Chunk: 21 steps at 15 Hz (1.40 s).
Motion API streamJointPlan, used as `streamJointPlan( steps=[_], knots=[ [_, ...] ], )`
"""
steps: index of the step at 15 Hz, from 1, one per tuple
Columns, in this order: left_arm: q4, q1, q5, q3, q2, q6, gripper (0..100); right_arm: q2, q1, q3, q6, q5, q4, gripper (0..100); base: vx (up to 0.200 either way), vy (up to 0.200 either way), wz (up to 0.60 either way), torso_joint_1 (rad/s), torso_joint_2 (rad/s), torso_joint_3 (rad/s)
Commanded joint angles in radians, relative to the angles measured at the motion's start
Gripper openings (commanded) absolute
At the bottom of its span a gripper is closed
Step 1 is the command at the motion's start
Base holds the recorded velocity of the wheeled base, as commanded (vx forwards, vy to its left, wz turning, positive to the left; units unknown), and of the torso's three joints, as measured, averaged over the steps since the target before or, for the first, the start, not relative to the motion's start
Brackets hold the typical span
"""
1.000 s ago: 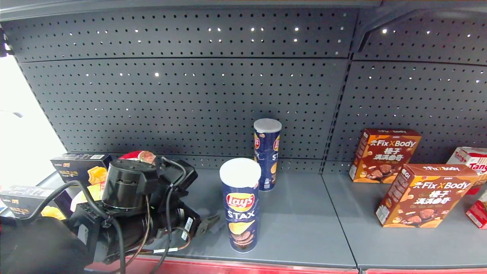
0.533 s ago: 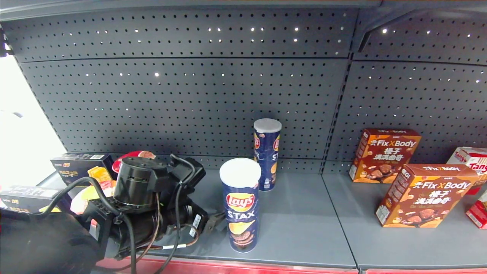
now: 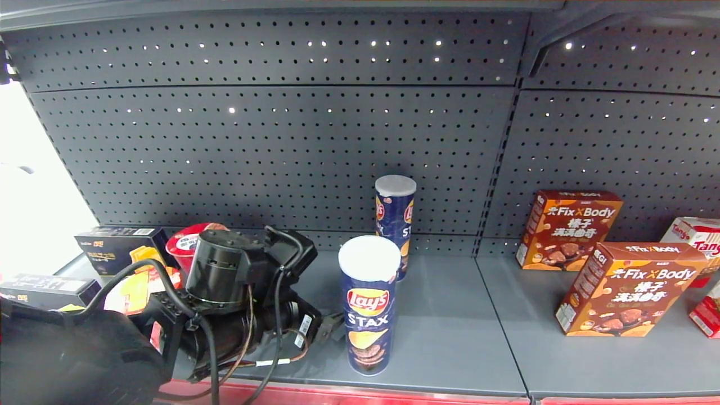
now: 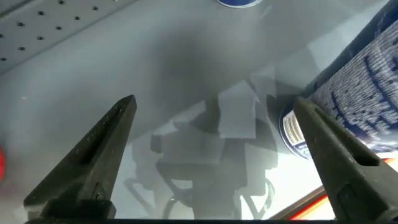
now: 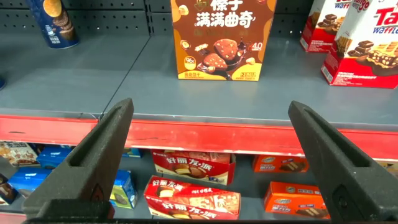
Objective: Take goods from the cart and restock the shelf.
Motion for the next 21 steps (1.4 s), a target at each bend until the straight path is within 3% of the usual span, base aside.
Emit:
streamJointPlan(
  steps=[1,6,9,13,21],
  knots=[
    [0.000,0.005,0.000,0.016,0.000,0.001,100,0.002,0.000,0.000,0.000,0.000,0.000,100,0.000,0.000,0.00,0.000,0.00,0.000],
    [0.002,0.029,0.003,0.048,-0.006,0.006,100,0.002,0.000,0.000,0.000,0.000,0.000,100,0.000,0.000,0.00,0.000,0.00,0.000],
    [0.002,0.002,0.006,0.042,-0.006,-0.002,100,0.002,0.000,0.000,0.000,0.000,0.000,100,0.000,0.000,0.00,0.000,0.00,0.000],
    [0.002,-0.038,0.026,0.022,0.005,-0.039,100,0.002,0.000,0.000,0.000,0.000,0.000,100,0.000,0.000,0.00,0.000,0.00,0.000],
    [0.006,-0.060,0.040,-0.018,0.037,-0.045,100,0.002,0.000,0.000,0.000,0.000,0.000,100,0.000,0.000,0.00,0.000,0.00,0.000]
  ],
)
